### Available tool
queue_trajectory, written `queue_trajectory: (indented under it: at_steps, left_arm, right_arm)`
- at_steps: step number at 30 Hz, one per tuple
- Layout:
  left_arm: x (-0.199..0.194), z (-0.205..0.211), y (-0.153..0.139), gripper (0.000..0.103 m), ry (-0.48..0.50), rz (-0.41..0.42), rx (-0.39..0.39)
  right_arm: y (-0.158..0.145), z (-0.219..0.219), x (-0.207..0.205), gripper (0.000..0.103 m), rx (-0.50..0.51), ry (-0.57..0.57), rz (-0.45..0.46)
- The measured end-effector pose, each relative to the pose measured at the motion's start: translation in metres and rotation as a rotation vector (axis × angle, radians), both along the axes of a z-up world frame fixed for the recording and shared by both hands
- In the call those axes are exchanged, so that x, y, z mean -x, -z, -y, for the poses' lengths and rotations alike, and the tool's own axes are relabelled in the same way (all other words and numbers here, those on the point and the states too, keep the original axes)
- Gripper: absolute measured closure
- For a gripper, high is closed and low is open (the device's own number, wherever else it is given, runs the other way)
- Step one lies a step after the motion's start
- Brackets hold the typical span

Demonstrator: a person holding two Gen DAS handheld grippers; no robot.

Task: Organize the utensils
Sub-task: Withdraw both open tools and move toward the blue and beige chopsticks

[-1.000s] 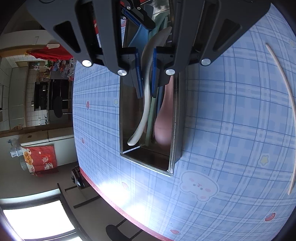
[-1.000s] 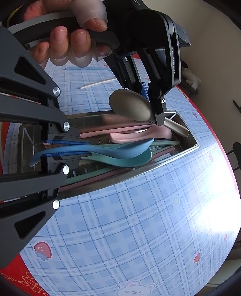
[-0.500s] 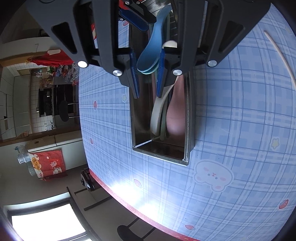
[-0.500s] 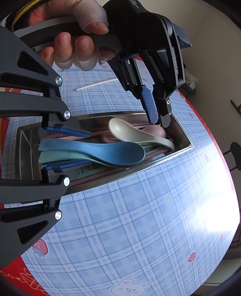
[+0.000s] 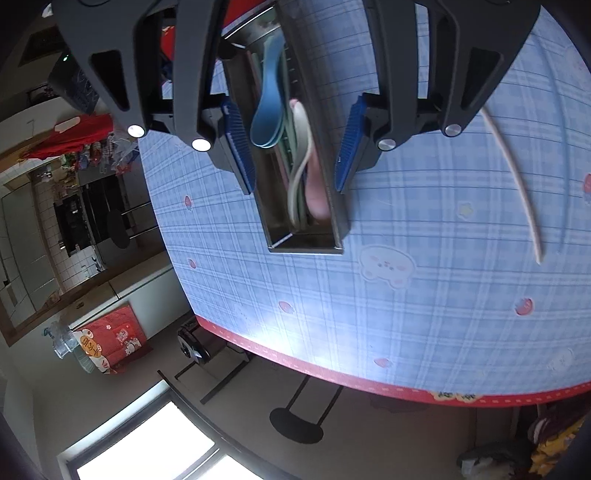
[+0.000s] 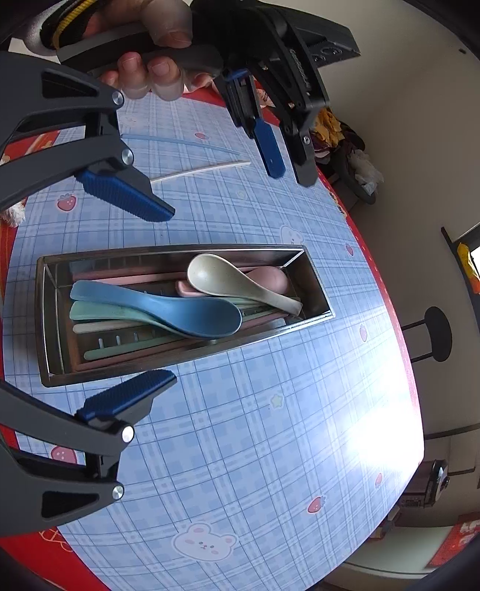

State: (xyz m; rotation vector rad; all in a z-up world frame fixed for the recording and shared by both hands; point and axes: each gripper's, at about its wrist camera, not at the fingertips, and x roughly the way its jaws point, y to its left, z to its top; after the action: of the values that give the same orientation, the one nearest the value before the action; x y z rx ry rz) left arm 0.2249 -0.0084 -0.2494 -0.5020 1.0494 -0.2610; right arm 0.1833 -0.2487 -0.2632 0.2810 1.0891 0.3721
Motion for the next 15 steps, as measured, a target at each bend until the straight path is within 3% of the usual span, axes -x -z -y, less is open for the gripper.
queue_trajectory:
  at_steps: [1, 3, 5, 6, 10, 11, 15]
  left_arm:
    - [0.006, -0.008, -0.004, 0.054, -0.006, 0.013, -0.017]
    - [0.016, -0.024, -0.010, 0.040, -0.022, 0.031, -0.053]
    - [0.028, -0.041, -0.014, 0.033, -0.037, 0.044, -0.089]
    - [0.034, -0.050, -0.015, 0.020, -0.047, 0.047, -0.108]
    - [0.057, -0.082, -0.013, 0.015, -0.080, 0.038, -0.161]
    - [0.062, -0.090, -0.012, 0.007, -0.089, 0.031, -0.174]
    - [0.076, -0.115, -0.008, 0.006, -0.094, 0.021, -0.217]
  right_arm:
    - [-0.002, -0.002, 0.000, 0.017, 0.007, -0.006, 0.008]
    - [-0.005, -0.007, 0.001, 0.011, 0.031, -0.012, 0.024]
    - [-0.009, -0.011, 0.002, 0.006, 0.047, -0.027, 0.032]
    - [-0.011, -0.013, 0.003, 0.006, 0.053, -0.037, 0.034]
    - [-0.015, -0.027, 0.004, 0.006, 0.107, -0.083, 0.046]
    - [-0.015, -0.030, 0.004, 0.006, 0.123, -0.092, 0.055]
    - [-0.019, -0.047, 0.007, 0.006, 0.197, -0.132, 0.100]
